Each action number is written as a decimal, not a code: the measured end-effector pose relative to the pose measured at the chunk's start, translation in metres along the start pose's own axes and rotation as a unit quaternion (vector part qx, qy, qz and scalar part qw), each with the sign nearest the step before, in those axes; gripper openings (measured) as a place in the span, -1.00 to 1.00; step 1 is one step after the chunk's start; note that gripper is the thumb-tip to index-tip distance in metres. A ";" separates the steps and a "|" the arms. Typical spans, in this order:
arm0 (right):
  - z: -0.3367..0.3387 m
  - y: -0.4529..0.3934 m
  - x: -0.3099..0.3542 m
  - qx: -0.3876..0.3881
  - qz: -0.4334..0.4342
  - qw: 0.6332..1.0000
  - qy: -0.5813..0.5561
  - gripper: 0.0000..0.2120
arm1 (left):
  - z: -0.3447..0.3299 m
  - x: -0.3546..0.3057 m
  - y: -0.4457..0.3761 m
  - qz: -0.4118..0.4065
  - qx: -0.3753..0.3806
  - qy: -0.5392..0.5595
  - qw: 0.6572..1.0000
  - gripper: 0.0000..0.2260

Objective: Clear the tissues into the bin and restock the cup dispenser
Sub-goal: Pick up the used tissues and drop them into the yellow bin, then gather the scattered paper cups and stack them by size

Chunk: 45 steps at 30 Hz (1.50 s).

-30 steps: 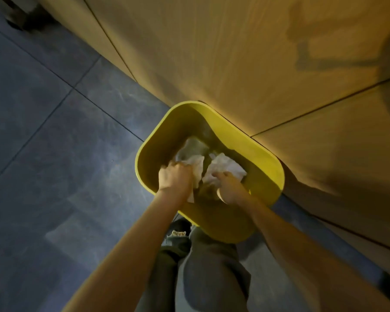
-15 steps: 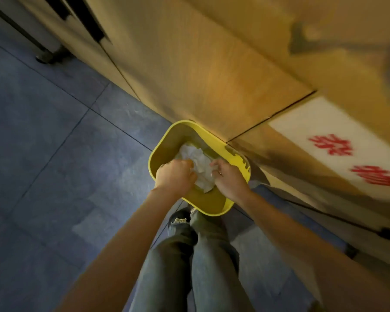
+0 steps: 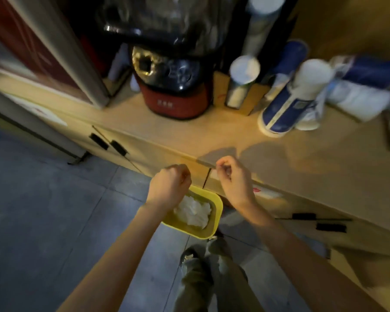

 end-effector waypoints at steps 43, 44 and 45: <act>0.379 -0.078 -0.252 -0.144 -0.342 0.895 0.246 -0.27 | -0.153 -0.301 -0.184 0.114 0.049 0.071 0.990 -0.23; 0.378 -0.076 -0.253 -0.141 -0.352 0.894 0.239 -0.26 | -0.154 -0.301 -0.185 0.129 0.053 0.088 0.986 -0.20; 0.376 -0.073 -0.253 -0.138 -0.362 0.892 0.232 -0.24 | -0.155 -0.300 -0.185 0.144 0.058 0.101 0.983 -0.17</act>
Point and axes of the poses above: each hand's wrist, its own y-axis away from the middle knuckle, its own z-axis out of the back of the hand, x = y × z, the point moved 10 cm from there along -y, towards the middle knuckle, and after that the axes turned 2 degrees about -x, right-handed, at the moved point
